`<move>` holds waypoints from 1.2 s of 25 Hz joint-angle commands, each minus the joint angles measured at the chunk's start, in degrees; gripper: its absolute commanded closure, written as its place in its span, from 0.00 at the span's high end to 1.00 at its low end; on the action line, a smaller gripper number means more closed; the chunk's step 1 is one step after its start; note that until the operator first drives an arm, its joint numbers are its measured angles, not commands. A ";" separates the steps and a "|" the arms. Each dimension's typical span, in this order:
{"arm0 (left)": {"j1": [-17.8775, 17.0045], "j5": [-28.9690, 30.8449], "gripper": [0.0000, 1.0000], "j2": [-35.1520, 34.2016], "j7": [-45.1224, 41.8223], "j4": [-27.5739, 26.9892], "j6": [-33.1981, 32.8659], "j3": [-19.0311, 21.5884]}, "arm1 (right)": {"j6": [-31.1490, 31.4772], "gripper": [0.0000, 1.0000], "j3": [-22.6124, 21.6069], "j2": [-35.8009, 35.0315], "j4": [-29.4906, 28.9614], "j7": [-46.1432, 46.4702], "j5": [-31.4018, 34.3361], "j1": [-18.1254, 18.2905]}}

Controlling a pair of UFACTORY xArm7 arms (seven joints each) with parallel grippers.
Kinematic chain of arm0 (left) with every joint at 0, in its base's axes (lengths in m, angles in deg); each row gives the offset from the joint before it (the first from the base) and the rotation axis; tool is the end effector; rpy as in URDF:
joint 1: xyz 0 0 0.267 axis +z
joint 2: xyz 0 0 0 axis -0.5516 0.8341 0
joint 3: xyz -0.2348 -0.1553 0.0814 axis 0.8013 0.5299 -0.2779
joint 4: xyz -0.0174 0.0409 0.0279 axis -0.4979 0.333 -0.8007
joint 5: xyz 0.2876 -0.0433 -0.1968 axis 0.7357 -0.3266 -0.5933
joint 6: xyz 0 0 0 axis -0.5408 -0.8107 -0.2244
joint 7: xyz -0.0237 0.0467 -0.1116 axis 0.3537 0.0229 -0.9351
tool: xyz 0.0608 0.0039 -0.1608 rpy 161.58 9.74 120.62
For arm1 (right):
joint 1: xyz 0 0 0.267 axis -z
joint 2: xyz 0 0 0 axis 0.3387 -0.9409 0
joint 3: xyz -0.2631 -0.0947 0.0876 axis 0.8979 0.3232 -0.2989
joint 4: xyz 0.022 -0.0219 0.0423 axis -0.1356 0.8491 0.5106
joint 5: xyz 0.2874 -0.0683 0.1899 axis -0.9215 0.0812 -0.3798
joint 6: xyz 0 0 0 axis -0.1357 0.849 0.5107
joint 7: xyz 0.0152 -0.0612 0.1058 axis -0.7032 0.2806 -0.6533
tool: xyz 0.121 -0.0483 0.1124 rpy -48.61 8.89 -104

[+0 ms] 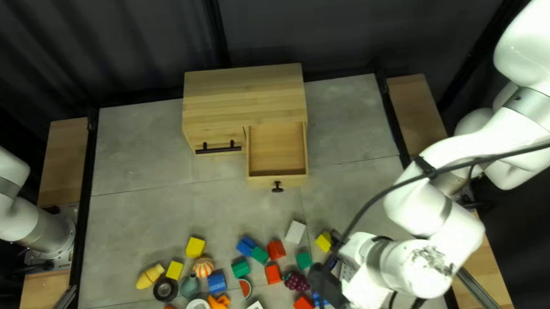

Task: Open drawers and place objects into drawer and close

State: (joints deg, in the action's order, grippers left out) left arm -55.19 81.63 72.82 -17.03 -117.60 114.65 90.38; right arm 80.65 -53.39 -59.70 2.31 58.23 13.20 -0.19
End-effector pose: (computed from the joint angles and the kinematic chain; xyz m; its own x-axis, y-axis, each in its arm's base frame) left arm 0.2311 -0.3219 0.2012 0.4656 -0.8480 -0.2532 -0.8787 -0.4771 -0.0178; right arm 0.3300 0.2167 0.1764 0.6897 0.7232 -0.0354 0.7037 -0.6580 0.2682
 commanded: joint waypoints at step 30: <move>0.00 0.00 1.00 0.00 0.00 0.00 0.00 0.00 | -21.75 1.00 2.87 -3.44 13.87 11.99 -10.51 -0.81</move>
State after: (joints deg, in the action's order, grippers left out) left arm -55.19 81.63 72.82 -17.03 -117.60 114.65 90.38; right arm 58.91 -50.52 -63.14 16.18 70.22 2.69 -1.01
